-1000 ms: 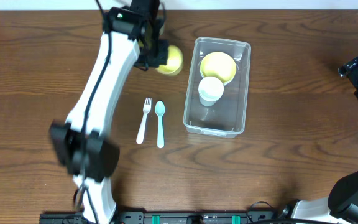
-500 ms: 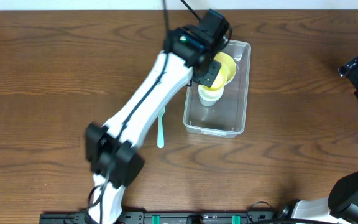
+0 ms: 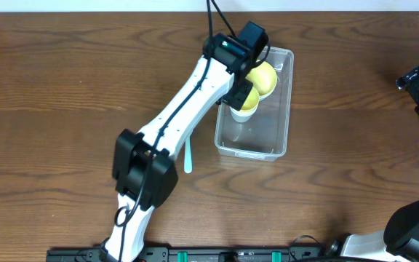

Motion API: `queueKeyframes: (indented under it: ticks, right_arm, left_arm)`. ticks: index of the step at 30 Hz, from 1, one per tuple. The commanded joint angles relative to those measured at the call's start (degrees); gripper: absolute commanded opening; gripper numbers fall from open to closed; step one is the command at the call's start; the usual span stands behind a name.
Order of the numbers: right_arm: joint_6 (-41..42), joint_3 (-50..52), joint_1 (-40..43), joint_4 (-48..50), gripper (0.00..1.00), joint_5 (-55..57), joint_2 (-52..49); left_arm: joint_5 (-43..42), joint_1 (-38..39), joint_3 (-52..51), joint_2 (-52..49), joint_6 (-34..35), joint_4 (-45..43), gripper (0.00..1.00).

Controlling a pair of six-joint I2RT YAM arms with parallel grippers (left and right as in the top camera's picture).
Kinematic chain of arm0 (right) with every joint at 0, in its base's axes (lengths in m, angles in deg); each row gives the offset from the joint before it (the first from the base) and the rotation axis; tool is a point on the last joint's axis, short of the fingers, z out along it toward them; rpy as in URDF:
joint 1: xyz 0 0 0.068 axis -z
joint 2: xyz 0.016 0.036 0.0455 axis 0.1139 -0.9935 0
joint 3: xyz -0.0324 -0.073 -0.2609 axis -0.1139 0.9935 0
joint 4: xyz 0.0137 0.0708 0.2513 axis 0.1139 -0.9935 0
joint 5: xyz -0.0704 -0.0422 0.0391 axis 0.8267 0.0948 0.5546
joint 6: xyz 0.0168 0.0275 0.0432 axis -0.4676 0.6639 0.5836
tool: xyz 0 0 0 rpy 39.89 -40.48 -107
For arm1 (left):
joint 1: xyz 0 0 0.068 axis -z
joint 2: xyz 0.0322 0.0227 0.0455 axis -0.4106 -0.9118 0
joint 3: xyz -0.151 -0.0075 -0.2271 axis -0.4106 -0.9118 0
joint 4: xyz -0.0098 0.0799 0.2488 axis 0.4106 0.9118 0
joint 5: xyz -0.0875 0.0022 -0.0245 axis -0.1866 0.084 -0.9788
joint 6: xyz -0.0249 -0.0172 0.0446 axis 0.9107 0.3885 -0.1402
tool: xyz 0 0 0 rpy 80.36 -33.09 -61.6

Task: Pack container
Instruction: 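Stack the yellow cup onto the cups in the container, then grasp the white fork with the left gripper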

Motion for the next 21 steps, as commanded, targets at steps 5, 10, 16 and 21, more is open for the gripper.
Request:
queueKeyframes:
  ticks: [5, 10, 16, 21]
  right_arm:
    - [-0.3, 0.2, 0.2, -0.1, 0.99, 0.3, -0.2]
    - [-0.3, 0.2, 0.2, -0.1, 0.99, 0.3, -0.2]
    - [-0.3, 0.2, 0.2, -0.1, 0.99, 0.3, -0.2]
    - [-0.3, 0.2, 0.2, -0.1, 0.99, 0.3, -0.2]
  left_arm:
    - [5.0, -4.9, 2.7, 10.6, -0.2, 10.7, 0.64]
    - [2.2, -12.2, -4.5, 10.5, 2.1, 11.5, 0.65]
    - [-4.6, -19.3, -21.5, 10.5, 2.0, 0.5, 0.64]
    - [-4.9, -20.7, -35.7, 10.5, 2.0, -11.0, 0.64]
